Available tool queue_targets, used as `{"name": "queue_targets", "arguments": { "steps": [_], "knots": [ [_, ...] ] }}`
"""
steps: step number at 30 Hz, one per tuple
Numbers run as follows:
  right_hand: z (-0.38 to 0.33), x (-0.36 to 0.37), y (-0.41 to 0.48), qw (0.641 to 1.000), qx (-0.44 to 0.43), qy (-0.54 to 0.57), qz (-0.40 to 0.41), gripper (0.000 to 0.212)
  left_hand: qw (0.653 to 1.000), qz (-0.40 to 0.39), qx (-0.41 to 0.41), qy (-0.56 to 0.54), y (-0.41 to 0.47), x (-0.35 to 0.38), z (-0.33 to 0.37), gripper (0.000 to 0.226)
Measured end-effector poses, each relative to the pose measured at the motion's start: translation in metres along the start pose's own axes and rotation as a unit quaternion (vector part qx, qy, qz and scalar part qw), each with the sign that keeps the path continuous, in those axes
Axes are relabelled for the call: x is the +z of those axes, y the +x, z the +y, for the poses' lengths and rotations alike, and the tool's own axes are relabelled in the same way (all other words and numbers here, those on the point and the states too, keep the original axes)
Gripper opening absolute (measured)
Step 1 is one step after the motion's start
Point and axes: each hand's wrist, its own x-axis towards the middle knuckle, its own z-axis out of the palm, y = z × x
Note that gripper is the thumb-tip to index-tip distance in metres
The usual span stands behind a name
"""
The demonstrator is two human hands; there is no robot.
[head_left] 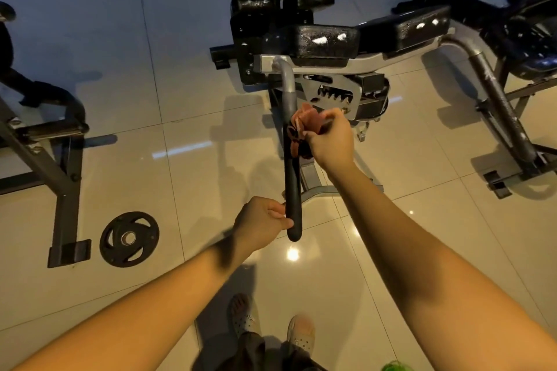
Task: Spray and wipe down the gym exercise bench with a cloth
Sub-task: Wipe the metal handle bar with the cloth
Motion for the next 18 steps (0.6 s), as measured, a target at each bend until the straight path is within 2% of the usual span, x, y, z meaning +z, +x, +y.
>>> {"name": "queue_targets", "arguments": {
  "steps": [4,8,10,13,14,18],
  "knots": [
    [0.014,-0.005,-0.041,0.993,-0.066,-0.048,-0.080,0.027,1.000,-0.004,-0.003,0.000,0.004,-0.003,-0.001,0.038],
    [0.035,-0.016,-0.069,0.987,-0.041,-0.077,-0.137,0.022,1.000,0.003,0.008,0.015,0.006,-0.004,-0.002,0.025],
    [0.024,-0.020,-0.051,0.994,-0.038,-0.048,-0.095,0.018,1.000,-0.002,0.006,0.014,0.006,-0.003,-0.002,0.030],
    [-0.014,-0.015,-0.005,0.993,-0.112,-0.038,-0.004,0.010,1.000,-0.001,0.004,0.019,0.006,-0.002,-0.003,0.034],
    [-0.028,-0.009,0.008,0.991,-0.123,-0.050,0.000,0.007,1.000,-0.002,0.005,0.020,0.007,-0.002,-0.004,0.034],
    [-0.038,0.019,0.025,0.983,-0.115,-0.140,0.003,0.025,1.000,0.002,0.013,0.024,0.009,-0.001,-0.006,0.032]
  ]
}}
